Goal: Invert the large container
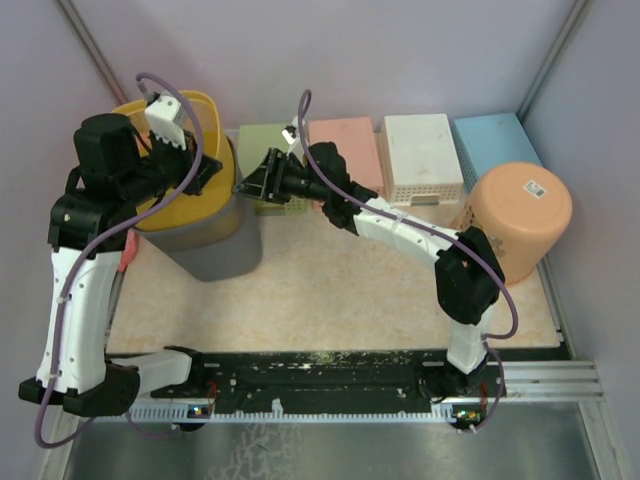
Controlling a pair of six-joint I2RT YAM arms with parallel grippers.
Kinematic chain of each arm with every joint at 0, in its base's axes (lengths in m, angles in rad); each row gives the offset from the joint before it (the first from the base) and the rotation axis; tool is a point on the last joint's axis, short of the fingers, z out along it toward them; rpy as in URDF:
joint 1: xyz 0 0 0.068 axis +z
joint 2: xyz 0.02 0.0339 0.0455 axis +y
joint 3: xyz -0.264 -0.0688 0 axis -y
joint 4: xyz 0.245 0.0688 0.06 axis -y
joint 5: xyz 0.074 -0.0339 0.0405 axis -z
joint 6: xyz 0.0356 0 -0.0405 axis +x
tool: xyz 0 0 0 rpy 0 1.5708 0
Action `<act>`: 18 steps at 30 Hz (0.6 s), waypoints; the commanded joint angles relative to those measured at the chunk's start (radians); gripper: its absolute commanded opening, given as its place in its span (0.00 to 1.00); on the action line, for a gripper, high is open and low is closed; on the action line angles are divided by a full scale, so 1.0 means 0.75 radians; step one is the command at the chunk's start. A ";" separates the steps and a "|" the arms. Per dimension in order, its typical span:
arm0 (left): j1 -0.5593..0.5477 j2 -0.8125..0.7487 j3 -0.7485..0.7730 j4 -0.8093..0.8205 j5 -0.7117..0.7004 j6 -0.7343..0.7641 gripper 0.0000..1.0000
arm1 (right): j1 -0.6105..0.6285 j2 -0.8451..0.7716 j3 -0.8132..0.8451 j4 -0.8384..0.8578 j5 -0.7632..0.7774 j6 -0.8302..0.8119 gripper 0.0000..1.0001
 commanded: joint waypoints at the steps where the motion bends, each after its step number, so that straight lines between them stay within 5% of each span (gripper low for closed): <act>1: -0.028 -0.017 0.178 0.256 0.206 0.010 0.00 | 0.028 0.056 -0.003 -0.138 0.063 -0.066 0.52; 9: -0.028 0.034 0.469 0.211 0.085 0.084 0.00 | 0.028 0.059 0.027 -0.136 0.039 -0.074 0.52; 18: -0.028 0.007 0.553 0.300 0.085 0.081 0.00 | 0.026 -0.030 0.065 -0.133 0.004 -0.115 0.57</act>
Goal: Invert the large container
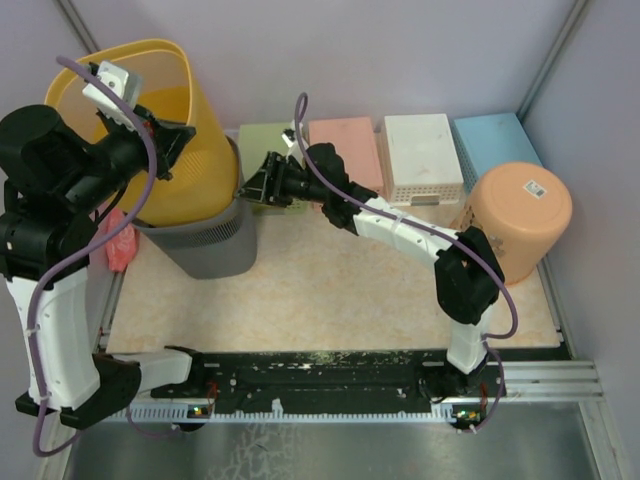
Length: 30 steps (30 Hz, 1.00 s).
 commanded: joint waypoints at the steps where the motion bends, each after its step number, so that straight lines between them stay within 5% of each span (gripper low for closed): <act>1: -0.022 -0.044 0.085 0.349 0.086 0.005 0.00 | 0.027 -0.048 0.064 -0.055 0.011 -0.091 0.58; 16: -0.023 -0.083 0.199 0.406 0.078 0.020 0.00 | 0.014 -0.081 0.046 -0.028 -0.017 -0.090 0.60; 22: -0.023 -0.075 0.189 0.432 0.132 -0.010 0.00 | -0.025 -0.272 0.006 -0.001 -0.001 -0.157 0.67; 30: -0.023 -0.032 0.143 0.616 0.310 -0.130 0.00 | -0.216 -0.641 -0.150 -0.290 0.237 -0.342 0.68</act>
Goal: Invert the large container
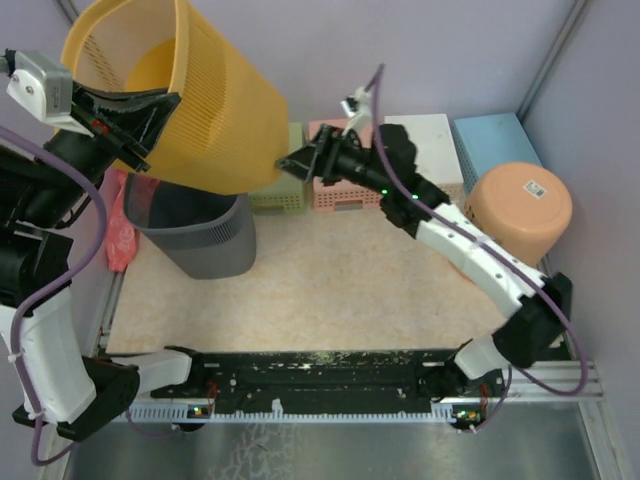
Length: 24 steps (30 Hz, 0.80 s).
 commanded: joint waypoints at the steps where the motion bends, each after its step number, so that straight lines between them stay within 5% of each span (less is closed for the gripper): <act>1: -0.010 0.028 -0.004 0.337 0.208 -0.090 0.00 | -0.140 -0.297 -0.110 -0.132 0.210 -0.156 0.69; 12: -0.010 0.157 -0.208 0.897 0.562 -0.524 0.00 | -0.354 -0.836 -0.235 -0.559 0.999 -0.591 0.79; 24: -0.010 0.122 -0.115 0.725 0.407 -0.374 0.00 | -0.354 -0.840 -0.312 -0.588 0.914 -0.551 0.79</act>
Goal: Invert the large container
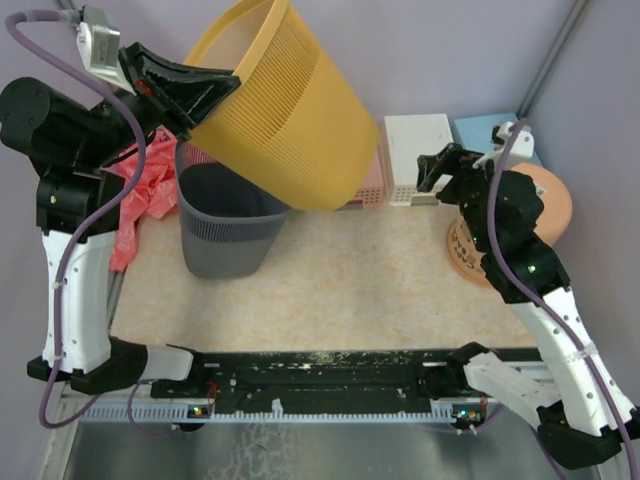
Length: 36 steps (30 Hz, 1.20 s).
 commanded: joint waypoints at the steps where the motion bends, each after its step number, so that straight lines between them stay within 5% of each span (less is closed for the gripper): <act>1: -0.006 -0.093 0.086 0.115 -0.082 0.093 0.00 | 0.003 0.043 -0.065 0.011 -0.079 0.037 0.79; 7: -0.007 -0.135 0.133 0.084 -0.150 0.152 0.00 | 0.003 0.099 -0.225 0.185 -0.379 0.201 0.78; 13: -0.007 -0.179 0.149 0.100 -0.196 0.177 0.00 | 0.003 0.226 -0.458 0.678 -0.682 0.468 0.72; 16: -0.007 -0.193 0.126 0.121 -0.195 0.163 0.00 | 0.013 0.369 -0.585 1.031 -0.778 0.666 0.59; 19: -0.007 -0.217 0.074 0.152 -0.207 0.151 0.00 | 0.052 0.575 -0.638 1.392 -0.830 0.893 0.37; 26: -0.007 -0.259 0.006 0.218 -0.253 0.121 0.00 | 0.243 1.235 -0.352 1.915 -0.970 1.273 0.10; 36: -0.007 -0.271 -0.023 0.201 -0.303 0.124 0.00 | 0.509 1.952 0.415 2.067 -1.168 1.638 0.00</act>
